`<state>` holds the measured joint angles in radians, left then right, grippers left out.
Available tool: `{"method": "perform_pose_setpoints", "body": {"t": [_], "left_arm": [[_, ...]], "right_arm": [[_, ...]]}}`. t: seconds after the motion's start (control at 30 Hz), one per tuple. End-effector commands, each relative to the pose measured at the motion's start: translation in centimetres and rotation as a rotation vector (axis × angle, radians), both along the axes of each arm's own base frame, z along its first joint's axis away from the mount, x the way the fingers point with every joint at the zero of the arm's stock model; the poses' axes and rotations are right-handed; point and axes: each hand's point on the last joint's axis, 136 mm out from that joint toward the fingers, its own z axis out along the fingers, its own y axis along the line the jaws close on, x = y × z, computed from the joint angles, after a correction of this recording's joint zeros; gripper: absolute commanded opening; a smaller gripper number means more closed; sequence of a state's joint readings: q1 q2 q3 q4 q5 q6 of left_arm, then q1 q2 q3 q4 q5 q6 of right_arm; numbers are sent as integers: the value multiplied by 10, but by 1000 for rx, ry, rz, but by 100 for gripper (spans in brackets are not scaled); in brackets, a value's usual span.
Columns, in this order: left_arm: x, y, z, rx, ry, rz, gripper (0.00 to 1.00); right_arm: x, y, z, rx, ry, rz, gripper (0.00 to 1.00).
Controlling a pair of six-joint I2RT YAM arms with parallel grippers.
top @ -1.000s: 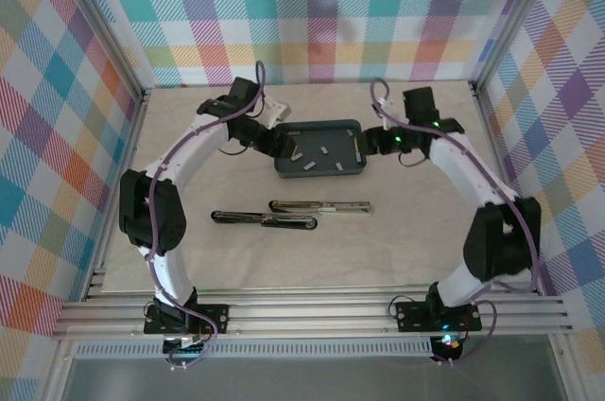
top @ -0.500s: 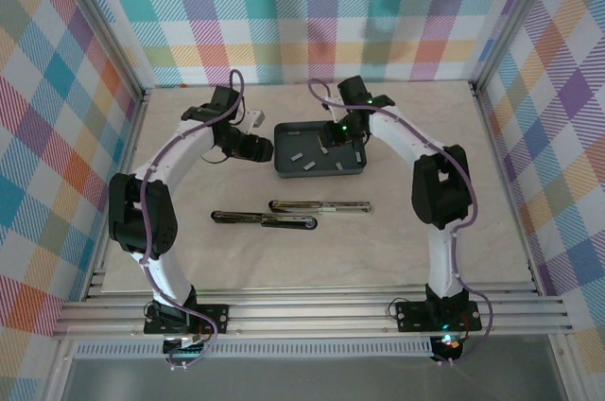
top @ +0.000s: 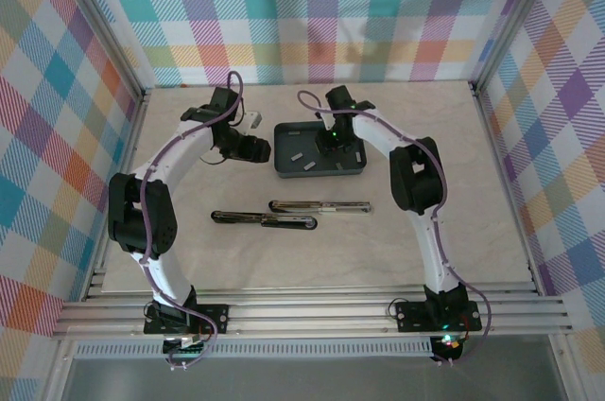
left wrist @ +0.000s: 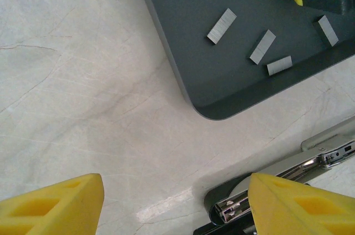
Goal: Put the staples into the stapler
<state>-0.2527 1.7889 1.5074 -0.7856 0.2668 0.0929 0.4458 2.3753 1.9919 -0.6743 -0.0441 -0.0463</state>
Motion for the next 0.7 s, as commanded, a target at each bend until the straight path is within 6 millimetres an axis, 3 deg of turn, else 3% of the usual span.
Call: {"method": "perform_pose_setpoints", "body": {"t": [0.0, 0.67], "left_arm": [[-6, 9, -5, 10, 36, 32, 69], [-7, 8, -11, 10, 53, 27, 69]], "right_arm": [[9, 10, 6, 17, -36, 31, 41], [-3, 15, -14, -92, -36, 91, 33]]}}
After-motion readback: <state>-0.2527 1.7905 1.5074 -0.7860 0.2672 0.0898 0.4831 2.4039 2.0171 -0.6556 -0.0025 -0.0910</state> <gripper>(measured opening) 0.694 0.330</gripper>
